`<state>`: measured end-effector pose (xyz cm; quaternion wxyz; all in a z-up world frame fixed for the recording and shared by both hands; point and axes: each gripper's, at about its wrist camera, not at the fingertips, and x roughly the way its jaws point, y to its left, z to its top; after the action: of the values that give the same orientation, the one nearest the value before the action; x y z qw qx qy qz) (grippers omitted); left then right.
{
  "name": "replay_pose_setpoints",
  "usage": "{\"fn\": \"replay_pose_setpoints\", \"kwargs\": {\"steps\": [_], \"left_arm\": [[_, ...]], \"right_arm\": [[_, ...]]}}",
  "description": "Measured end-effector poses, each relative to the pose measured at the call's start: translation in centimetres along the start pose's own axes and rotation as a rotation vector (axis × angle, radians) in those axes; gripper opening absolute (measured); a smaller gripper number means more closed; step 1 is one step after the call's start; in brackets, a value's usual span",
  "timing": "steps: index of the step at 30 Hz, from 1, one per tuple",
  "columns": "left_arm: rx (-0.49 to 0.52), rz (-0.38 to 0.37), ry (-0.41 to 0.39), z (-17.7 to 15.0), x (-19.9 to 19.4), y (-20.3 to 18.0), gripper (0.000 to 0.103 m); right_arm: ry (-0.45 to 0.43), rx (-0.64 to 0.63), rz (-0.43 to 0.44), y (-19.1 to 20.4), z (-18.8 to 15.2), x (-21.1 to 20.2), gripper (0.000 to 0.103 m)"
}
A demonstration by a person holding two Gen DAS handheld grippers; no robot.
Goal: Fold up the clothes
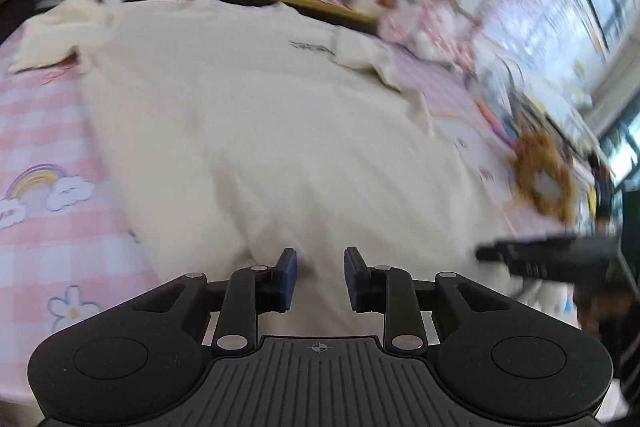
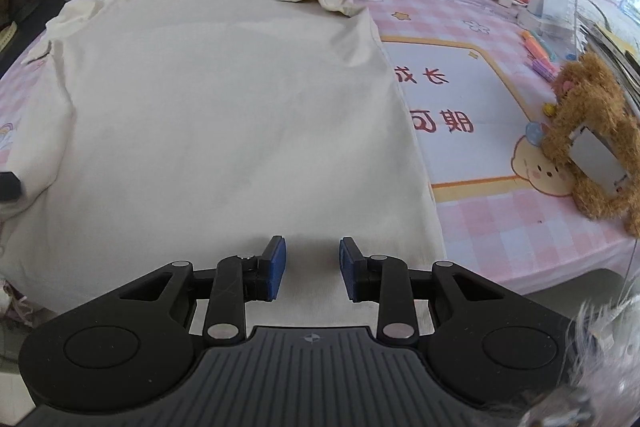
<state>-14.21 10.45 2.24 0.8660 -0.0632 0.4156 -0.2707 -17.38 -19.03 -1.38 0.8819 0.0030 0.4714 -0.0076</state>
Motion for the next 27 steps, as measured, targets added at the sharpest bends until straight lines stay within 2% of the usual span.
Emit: {"fn": "replay_pose_setpoints", "kwargs": {"steps": [4, 9, 12, 16, 18, 19, 22, 24, 26, 27], "left_arm": [[-0.035, 0.06, -0.058, -1.0, -1.7, 1.0, 0.027], [-0.077, 0.078, -0.032, 0.9, 0.8, 1.8, 0.028], [-0.179, 0.073, -0.008, 1.4, 2.1, 3.1, 0.028], [-0.247, 0.106, 0.011, 1.3, 2.6, 3.6, 0.028], [-0.231, 0.128, -0.003, 1.1, 2.3, 3.2, 0.028], [-0.218, 0.138, -0.002, 1.1, 2.3, 2.9, 0.031], [-0.17, 0.165, 0.043, 0.8, 3.2, 2.0, 0.033], [-0.139, 0.184, 0.042, 0.5, 3.4, 1.4, 0.034], [-0.139, 0.182, 0.037, 0.4, 3.2, 1.4, 0.03], [-0.142, 0.179, 0.035, 0.4, 3.1, 1.5, 0.021]], "right_arm": [[-0.012, -0.02, 0.019, -0.2, -0.1, 0.1, 0.03], [-0.008, -0.037, 0.036, -0.1, 0.1, 0.1, 0.032], [-0.006, -0.043, 0.046, -0.3, 0.2, 0.2, 0.032], [-0.016, -0.047, 0.052, -0.3, -0.1, 0.1, 0.033], [-0.018, -0.047, 0.053, -0.4, -0.2, 0.1, 0.033], [-0.018, -0.048, 0.053, -0.4, -0.2, 0.1, 0.033], [-0.021, -0.051, 0.057, -0.3, -0.2, 0.1, 0.035], [-0.021, -0.054, 0.056, -0.3, -0.1, 0.1, 0.035], [-0.023, -0.052, 0.055, -0.3, -0.1, 0.1, 0.035], [-0.024, -0.051, 0.055, -0.3, -0.1, 0.1, 0.035]]}}
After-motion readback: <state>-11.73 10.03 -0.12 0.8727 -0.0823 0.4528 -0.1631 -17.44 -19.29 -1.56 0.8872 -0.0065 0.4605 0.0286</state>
